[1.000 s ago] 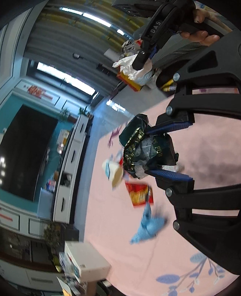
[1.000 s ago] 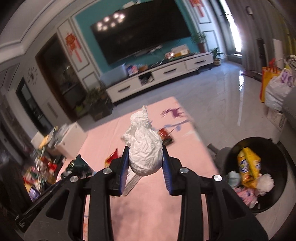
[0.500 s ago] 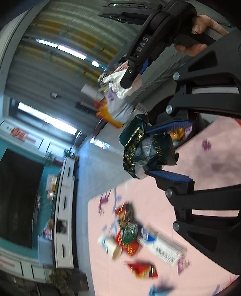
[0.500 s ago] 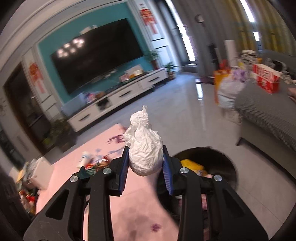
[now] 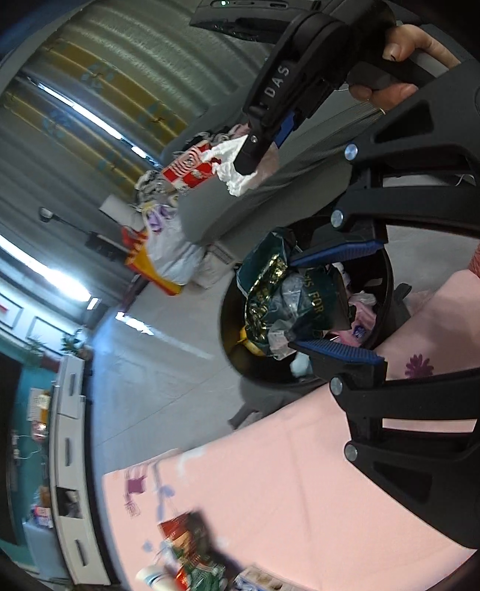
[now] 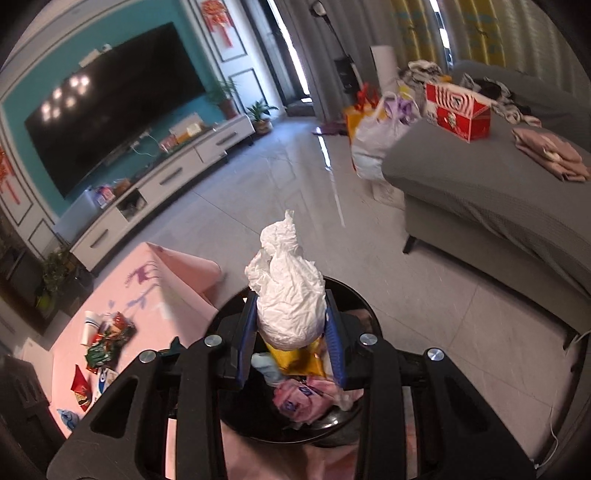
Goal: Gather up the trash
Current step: 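Carry the black bag and white bag in both tools over the black bin, then open both tools to drop the black and white bags into the bin, then move both tools back to the table toward the blue cloth and snack bag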
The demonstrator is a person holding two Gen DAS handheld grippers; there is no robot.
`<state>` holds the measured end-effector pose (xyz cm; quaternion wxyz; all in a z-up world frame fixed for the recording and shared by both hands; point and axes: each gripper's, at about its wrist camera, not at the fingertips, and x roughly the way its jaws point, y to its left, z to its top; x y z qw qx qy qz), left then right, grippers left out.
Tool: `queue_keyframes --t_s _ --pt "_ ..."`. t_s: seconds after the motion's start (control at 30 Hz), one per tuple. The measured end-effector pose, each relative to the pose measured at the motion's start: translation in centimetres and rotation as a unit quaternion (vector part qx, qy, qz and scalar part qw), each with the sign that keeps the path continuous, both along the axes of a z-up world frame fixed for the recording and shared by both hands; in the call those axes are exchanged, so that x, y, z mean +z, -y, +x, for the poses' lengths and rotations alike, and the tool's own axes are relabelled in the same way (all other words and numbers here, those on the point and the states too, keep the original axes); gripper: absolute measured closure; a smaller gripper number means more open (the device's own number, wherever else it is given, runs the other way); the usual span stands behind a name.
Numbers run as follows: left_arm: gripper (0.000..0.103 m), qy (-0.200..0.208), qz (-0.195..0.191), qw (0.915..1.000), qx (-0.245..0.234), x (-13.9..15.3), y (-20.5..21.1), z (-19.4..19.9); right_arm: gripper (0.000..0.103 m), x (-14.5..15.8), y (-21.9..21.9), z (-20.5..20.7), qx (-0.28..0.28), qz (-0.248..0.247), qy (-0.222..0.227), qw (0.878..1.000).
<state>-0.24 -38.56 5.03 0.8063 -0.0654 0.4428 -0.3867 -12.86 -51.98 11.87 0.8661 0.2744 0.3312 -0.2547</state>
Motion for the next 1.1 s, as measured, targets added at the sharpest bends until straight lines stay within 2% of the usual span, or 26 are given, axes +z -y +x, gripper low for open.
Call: queue_keyframes --t_s 0.33,0.53,0.7,0.73,0.83,1.03,1.1 --pt "0.064 -0.053 0.05 0.9971 -0.024 -4.4 3.5 1.2 0.068 -4.7 1.8 2.6 0.005 0.048 -0.072 0.996" --pt "0.062 -0.063 0.066 0.9953 -0.033 -5.7 4.7 0.8 0.067 -6.7 2.3 3.7 0.005 0.063 -0.113 0.992" --pt "0.061 -0.06 0.069 0.9952 -0.035 -5.5 5.0 0.6 0.058 -7.1 2.4 3.9 0.003 0.063 -0.129 0.99" --pt "0.061 -0.056 0.07 0.9953 -0.036 -5.4 5.0 0.5 0.052 -6.9 2.3 3.9 0.003 0.062 -0.126 0.99" --pt "0.055 -0.043 0.072 0.9959 -0.034 -4.8 4.7 0.4 0.041 -6.4 2.2 3.7 -0.001 0.055 -0.12 0.991" --pt "0.036 -0.009 0.061 0.998 -0.015 -2.0 2.5 0.5 0.032 -5.3 1.3 3.8 0.001 0.035 -0.119 0.992" --pt "0.018 0.0 0.052 0.9986 -0.003 -1.0 1.6 0.6 0.028 -4.4 0.7 3.9 0.004 0.024 -0.111 0.994"
